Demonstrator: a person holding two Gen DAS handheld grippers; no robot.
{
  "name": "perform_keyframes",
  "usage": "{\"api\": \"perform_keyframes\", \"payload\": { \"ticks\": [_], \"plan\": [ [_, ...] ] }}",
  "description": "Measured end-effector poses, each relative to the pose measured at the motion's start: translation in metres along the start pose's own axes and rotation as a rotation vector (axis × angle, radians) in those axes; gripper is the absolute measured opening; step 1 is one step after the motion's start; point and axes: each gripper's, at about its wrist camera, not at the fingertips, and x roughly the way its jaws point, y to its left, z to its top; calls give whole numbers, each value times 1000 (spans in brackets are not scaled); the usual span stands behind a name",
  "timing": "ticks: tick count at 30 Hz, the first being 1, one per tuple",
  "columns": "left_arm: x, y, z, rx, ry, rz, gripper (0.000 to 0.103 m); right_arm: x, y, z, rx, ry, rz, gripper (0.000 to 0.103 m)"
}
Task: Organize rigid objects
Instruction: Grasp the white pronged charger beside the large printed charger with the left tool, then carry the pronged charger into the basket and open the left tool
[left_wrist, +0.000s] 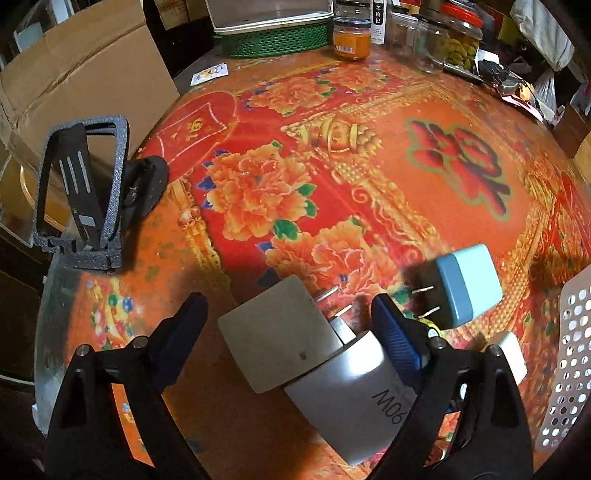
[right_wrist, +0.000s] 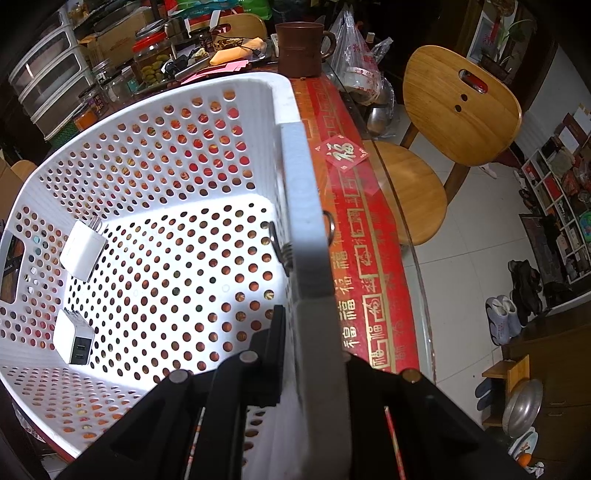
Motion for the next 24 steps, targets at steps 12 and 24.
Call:
{"api": "perform_keyframes", "payload": {
  "ticks": [12, 24],
  "plan": [
    [2, 7, -3, -35, 18, -32, 79, -1, 1, 0, -3, -1, -4, 8],
    [-24, -1, 0, 28, -51, 23, 67, -1, 1, 1, -5, 0, 0, 8]
  ]
}}
